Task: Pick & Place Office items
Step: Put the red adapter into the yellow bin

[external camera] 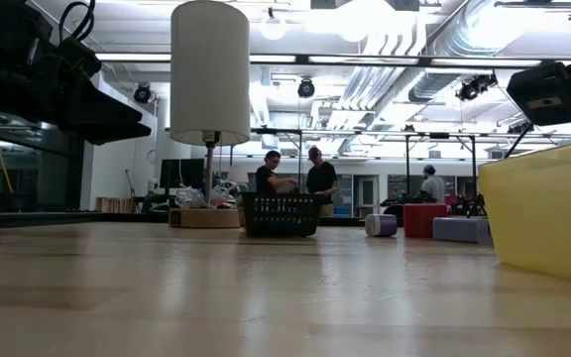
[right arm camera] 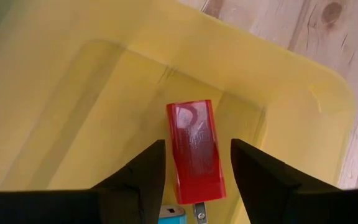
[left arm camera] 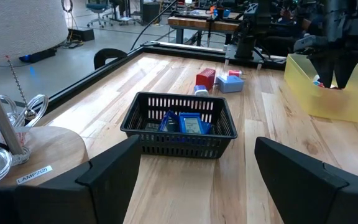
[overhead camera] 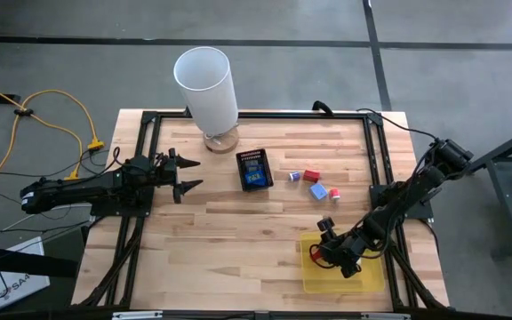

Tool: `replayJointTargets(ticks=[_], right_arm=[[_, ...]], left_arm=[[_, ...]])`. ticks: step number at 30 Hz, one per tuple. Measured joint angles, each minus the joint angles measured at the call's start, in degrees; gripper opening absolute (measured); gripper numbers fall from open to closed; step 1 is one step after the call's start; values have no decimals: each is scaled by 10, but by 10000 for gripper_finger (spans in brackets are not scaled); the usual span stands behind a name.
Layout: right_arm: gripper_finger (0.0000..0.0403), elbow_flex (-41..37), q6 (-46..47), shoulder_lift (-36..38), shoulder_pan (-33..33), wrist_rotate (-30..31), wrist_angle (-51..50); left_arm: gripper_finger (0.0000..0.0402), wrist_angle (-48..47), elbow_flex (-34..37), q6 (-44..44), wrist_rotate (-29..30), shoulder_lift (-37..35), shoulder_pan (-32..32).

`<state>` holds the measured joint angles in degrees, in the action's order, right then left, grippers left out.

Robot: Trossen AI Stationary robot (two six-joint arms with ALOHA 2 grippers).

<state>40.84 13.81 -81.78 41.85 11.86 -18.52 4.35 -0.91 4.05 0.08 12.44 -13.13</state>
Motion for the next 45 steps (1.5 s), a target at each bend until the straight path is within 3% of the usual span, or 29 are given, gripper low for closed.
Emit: replayJointTargets(ticks=[12,26,35,45], right_arm=[[167,9,-18,18,0,-2,8],[167,33,-51,94,0,3,9],[167,33,-46,107,0,37,9],[167,33,-17,107,-68,68,9]], left_arm=[[308,0,0,0,0,0,0],[308,0,0,0,0,0,0],[308,0,0,0,0,0,0],[308,0,0,0,0,0,0]])
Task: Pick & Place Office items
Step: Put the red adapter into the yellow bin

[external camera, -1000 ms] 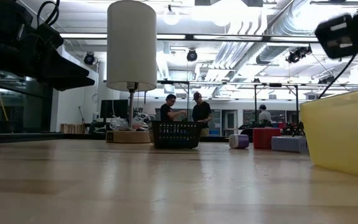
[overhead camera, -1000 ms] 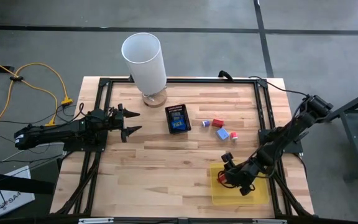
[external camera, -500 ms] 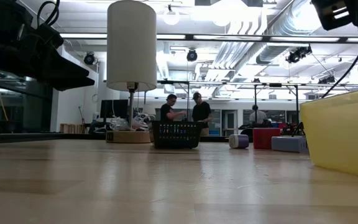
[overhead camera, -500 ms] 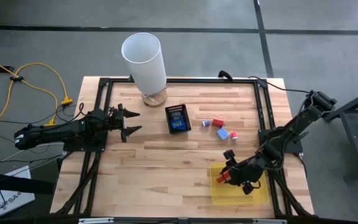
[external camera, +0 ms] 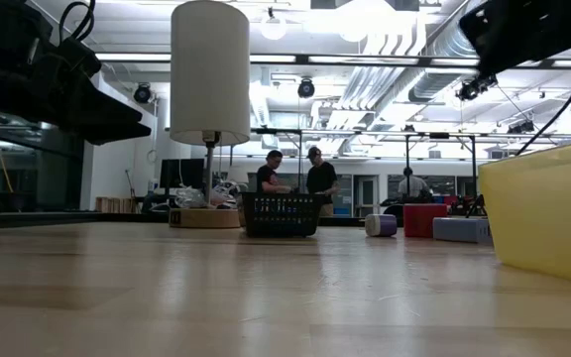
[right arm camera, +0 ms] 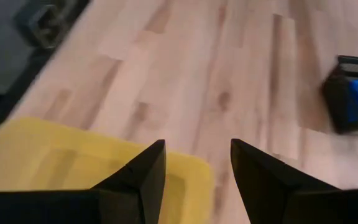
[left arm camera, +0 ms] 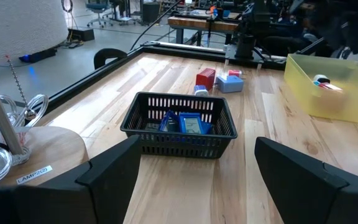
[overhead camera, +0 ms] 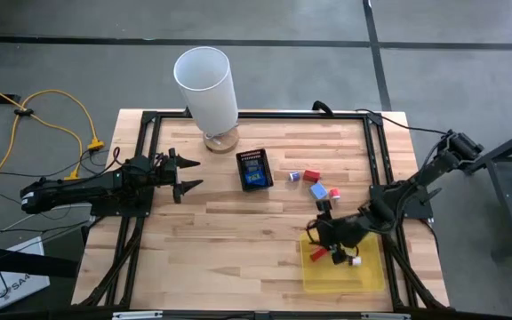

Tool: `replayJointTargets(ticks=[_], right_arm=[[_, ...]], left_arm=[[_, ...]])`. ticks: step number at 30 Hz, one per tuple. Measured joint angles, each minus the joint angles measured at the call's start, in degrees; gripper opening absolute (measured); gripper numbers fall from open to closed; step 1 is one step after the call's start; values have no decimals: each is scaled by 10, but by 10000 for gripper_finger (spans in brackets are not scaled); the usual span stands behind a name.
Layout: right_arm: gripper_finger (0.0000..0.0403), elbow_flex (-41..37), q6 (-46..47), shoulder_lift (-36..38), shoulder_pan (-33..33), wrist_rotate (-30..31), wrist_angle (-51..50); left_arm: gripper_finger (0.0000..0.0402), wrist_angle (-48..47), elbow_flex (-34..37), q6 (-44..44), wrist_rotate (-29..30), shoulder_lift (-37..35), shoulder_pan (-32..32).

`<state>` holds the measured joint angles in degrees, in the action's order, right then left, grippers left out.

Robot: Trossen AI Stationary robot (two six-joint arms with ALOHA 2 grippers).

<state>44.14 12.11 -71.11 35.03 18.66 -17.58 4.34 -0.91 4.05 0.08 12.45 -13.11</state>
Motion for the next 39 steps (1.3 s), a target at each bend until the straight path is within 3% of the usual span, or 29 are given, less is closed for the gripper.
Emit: replayJointTargets(ticks=[31,39], right_arm=[[167,0,-124,0,-371,-8,-2],[167,0,-135,0,-452,-60,-3]], left_arm=[[308,0,0,0,0,0,0],[308,0,0,0,0,0,0]])
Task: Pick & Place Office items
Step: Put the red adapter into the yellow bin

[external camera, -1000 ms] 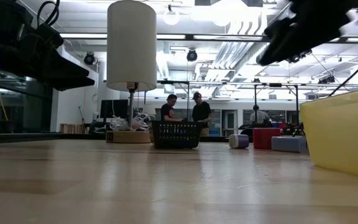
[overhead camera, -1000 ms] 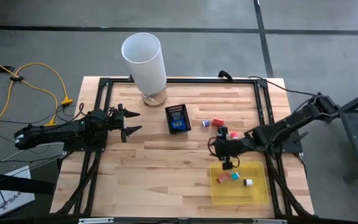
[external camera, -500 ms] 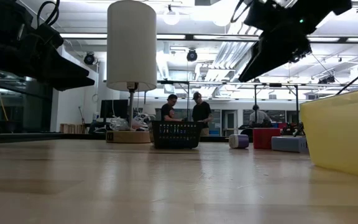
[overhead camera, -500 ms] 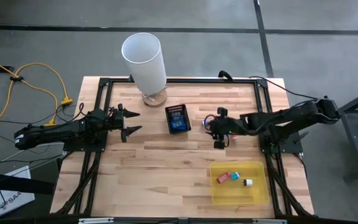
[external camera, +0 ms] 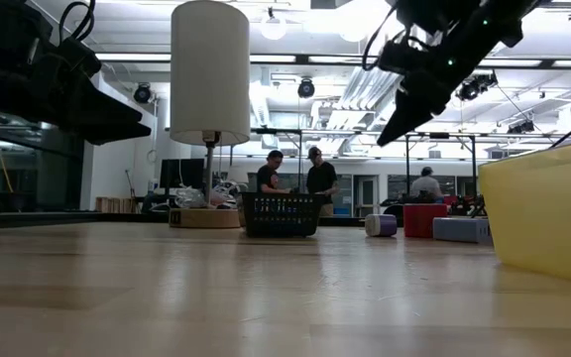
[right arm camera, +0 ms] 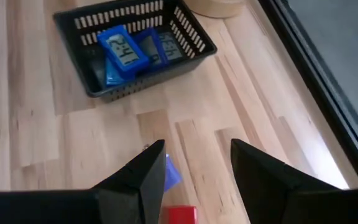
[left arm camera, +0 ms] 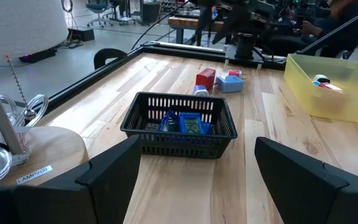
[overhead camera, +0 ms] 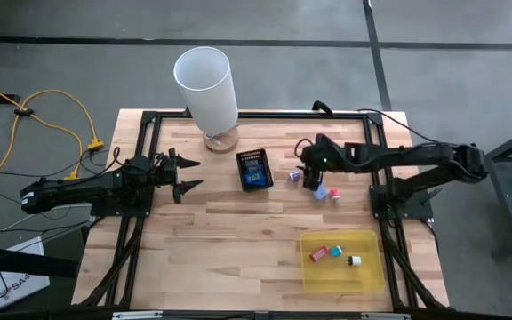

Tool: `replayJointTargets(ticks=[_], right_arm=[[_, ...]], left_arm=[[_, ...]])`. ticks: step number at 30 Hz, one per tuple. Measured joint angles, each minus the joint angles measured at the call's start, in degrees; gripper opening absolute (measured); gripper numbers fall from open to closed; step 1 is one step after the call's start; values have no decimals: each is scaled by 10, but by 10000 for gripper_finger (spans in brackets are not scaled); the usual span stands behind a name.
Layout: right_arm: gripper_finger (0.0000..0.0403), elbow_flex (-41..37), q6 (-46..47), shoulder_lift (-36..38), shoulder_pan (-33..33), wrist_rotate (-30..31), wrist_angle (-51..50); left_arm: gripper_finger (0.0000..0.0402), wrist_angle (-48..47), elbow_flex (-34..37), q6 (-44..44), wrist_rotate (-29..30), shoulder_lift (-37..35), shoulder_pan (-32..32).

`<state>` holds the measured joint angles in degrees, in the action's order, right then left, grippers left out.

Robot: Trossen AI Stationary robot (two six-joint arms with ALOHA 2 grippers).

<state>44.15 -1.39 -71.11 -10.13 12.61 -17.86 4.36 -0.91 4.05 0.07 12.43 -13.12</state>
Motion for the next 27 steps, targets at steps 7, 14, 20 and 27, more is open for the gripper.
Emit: replayJointTargets(ticks=[7,14,20,27], right_arm=[[167,0,1,0,-58,-53,-17],[167,0,21,0,-102,-116,-61],[167,0,29,0,-118,-162,-69],[167,0,27,0,-118,-156,-68]], left_arm=[[308,0,0,0,0,0,0],[308,0,0,0,0,0,0],[308,0,0,0,0,0,0],[308,0,0,0,0,0,0]])
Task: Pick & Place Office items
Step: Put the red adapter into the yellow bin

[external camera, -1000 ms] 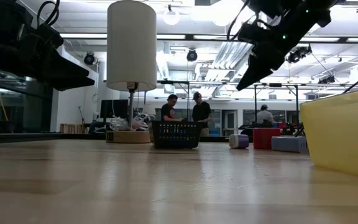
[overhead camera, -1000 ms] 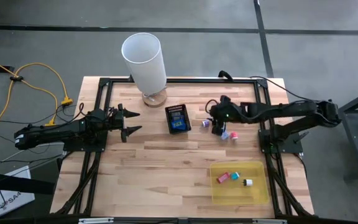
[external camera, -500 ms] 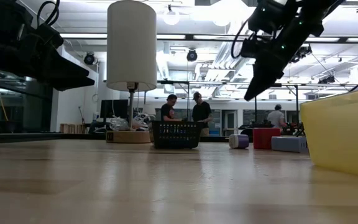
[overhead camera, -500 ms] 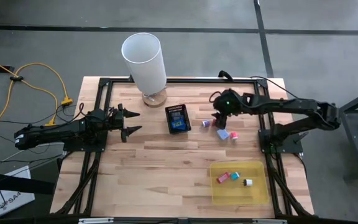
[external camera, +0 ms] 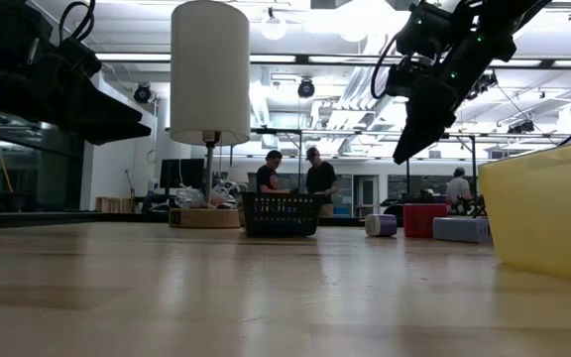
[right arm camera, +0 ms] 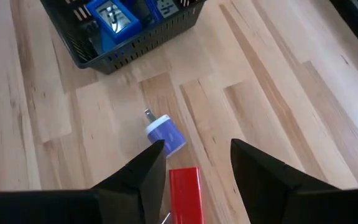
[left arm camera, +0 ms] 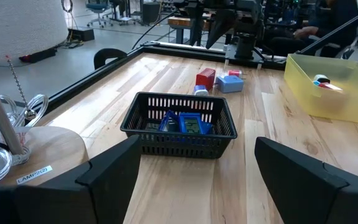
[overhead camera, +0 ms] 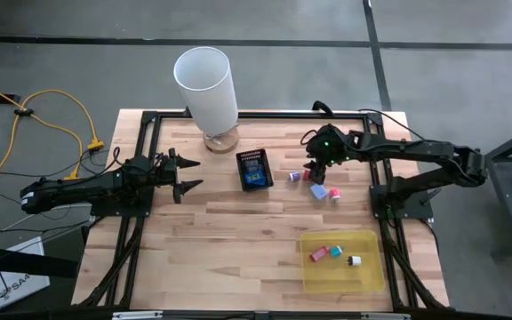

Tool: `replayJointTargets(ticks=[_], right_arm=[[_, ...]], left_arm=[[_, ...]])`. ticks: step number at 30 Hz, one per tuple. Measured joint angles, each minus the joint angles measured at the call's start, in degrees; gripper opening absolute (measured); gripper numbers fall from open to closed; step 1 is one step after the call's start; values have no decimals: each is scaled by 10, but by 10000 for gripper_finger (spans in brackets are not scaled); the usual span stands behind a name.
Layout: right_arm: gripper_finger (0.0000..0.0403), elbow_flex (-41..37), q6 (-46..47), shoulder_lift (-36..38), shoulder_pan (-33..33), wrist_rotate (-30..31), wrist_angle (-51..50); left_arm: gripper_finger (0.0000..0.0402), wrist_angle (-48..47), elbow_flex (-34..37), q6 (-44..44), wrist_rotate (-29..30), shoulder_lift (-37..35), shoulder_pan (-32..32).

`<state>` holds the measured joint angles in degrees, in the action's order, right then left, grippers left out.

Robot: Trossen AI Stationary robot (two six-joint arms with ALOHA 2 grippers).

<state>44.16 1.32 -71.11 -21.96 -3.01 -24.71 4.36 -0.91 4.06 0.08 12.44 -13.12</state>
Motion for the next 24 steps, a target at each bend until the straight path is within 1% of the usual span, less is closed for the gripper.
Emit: replayJointTargets(ticks=[11,18,24], right_arm=[[167,0,-16,-6,9,1,-16],[167,-3,-17,-6,18,15,-25],[167,-3,-17,-35,21,15,-27]], left_arm=[[308,0,0,0,0,0,0],[308,0,0,0,0,0,0],[308,0,0,0,0,0,0]])
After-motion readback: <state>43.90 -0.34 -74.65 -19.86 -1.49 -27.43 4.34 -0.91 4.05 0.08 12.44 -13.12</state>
